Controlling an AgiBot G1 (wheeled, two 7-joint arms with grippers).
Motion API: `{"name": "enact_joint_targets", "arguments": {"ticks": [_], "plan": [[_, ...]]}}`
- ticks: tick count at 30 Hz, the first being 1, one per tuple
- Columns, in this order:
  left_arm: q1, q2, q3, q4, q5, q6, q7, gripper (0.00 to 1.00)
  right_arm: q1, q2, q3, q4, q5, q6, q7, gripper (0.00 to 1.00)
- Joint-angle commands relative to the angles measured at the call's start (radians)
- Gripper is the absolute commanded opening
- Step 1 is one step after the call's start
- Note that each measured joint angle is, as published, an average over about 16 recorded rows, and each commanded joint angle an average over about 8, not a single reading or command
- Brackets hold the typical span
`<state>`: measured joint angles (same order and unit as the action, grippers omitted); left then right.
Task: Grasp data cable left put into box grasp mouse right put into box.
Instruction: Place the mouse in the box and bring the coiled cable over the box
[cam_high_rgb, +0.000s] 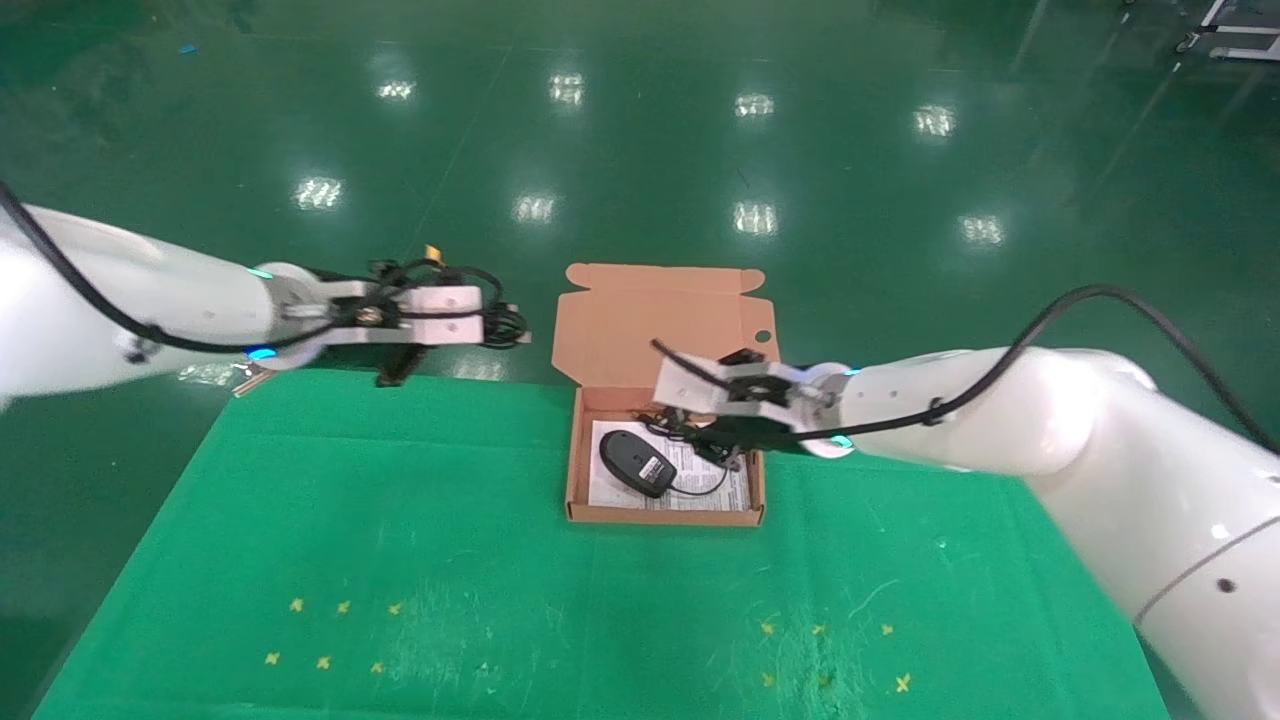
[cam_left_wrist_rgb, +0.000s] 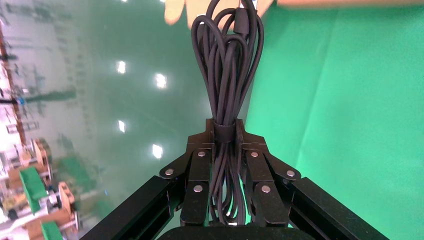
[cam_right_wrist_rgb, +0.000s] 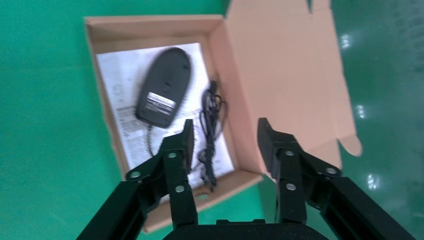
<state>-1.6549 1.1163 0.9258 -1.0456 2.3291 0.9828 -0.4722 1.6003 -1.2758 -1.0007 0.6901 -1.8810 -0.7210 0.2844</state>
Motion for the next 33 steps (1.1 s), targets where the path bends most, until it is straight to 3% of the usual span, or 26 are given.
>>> {"name": "enact_joint_targets", "arguments": {"ticks": [1, 10, 18, 33], "plan": [[0.023, 0.011, 0.004, -0.007, 0.003, -0.023, -0.001, 0.0, 0.003, 0.014, 0.002, 0.008, 0.001, -0.002, 0.003, 1.0], [0.095, 0.127, 0.025, 0.097, 0.006, -0.181, 0.047, 0.0, 0.023, 0.122, 0.006, 0.104, -0.048, -0.012, 0.068, 1.0], [0.124, 0.235, 0.061, 0.252, -0.065, -0.314, 0.151, 0.0, 0.022, 0.242, 0.009, 0.242, -0.11, -0.039, 0.168, 1.0], [0.13, 0.259, 0.288, 0.302, -0.284, -0.493, 0.226, 0.0, -0.016, 0.383, 0.021, 0.464, -0.203, -0.083, 0.354, 1.0]]}}
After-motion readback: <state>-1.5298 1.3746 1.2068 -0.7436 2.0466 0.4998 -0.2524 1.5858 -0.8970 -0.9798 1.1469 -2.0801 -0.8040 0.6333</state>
